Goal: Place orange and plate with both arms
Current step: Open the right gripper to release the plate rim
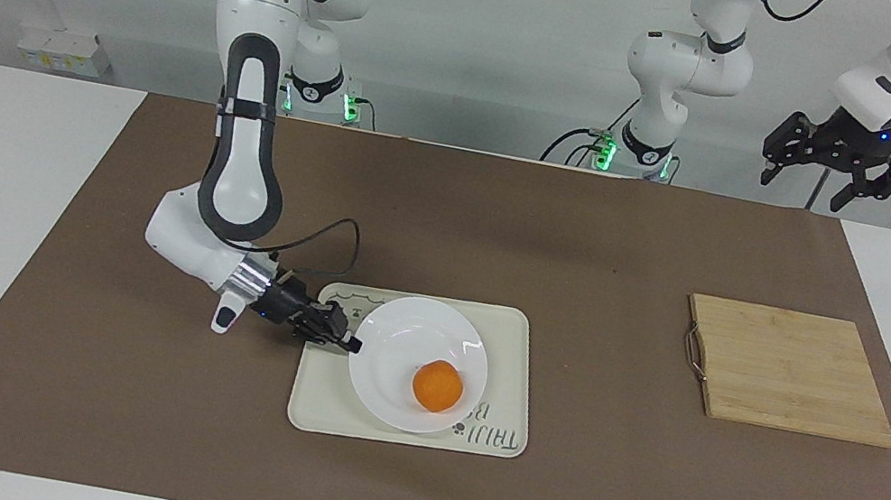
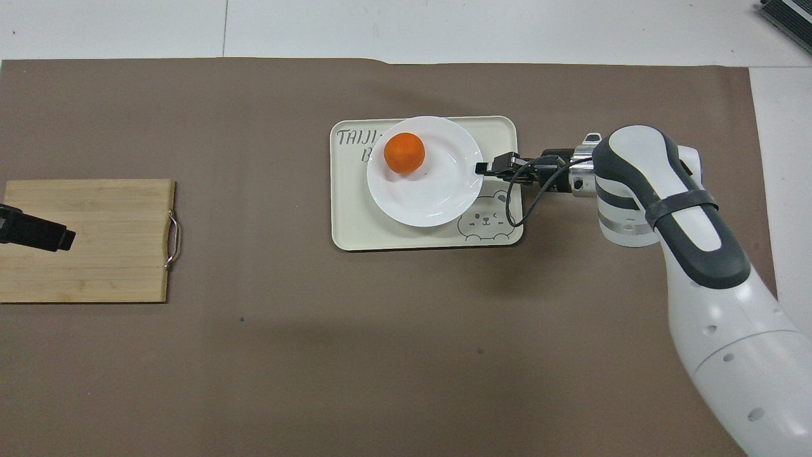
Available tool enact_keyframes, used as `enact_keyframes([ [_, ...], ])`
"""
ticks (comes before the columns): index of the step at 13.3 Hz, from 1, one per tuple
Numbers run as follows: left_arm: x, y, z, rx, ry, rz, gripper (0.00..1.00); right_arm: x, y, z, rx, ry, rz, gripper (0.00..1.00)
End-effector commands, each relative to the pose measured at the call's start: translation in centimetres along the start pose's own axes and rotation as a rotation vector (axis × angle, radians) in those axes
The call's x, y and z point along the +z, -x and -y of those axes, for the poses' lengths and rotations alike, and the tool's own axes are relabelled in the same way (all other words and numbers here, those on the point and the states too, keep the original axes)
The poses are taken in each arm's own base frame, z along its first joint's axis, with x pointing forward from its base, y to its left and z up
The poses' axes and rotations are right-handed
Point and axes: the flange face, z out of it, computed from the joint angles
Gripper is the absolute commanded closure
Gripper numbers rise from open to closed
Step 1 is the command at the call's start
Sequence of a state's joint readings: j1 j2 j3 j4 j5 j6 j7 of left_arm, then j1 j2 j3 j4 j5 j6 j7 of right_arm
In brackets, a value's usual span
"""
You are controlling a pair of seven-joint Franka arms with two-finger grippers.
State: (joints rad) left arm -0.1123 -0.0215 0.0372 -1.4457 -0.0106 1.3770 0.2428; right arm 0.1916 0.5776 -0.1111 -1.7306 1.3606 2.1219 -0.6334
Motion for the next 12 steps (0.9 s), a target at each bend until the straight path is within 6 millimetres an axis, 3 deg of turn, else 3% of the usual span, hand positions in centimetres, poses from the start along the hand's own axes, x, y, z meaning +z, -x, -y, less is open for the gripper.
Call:
enact_keyframes([
  [1, -0.3, 0.2, -0.8, -0.001, -0.021, -0.009, 0.00, 0.1, -0.2, -0.3, -0.008, -0.031, -0.025, 0.97],
  [2, -0.2, 0.0, -1.0, 0.004, -0.020, -0.010, 0.00, 0.0, -0.2, -0.3, -0.016, -0.020, -0.021, 0.41],
  [3, -0.3, 0.0, -1.5, 0.012, -0.021, -0.010, 0.00, 0.1, -0.3, -0.1, -0.023, -0.001, -0.034, 0.00],
  [8, -0.3, -0.3, -2.6, -0.036, -0.022, -0.014, 0.00, -1.3, -1.4, 1.6, -0.088, 0.174, -0.103, 0.00],
  [12, -0.4, -0.7, -2.3, -0.062, 0.009, -0.039, 0.00, -3.7, -2.6, 4.0, -0.176, 0.454, -0.145, 0.00],
])
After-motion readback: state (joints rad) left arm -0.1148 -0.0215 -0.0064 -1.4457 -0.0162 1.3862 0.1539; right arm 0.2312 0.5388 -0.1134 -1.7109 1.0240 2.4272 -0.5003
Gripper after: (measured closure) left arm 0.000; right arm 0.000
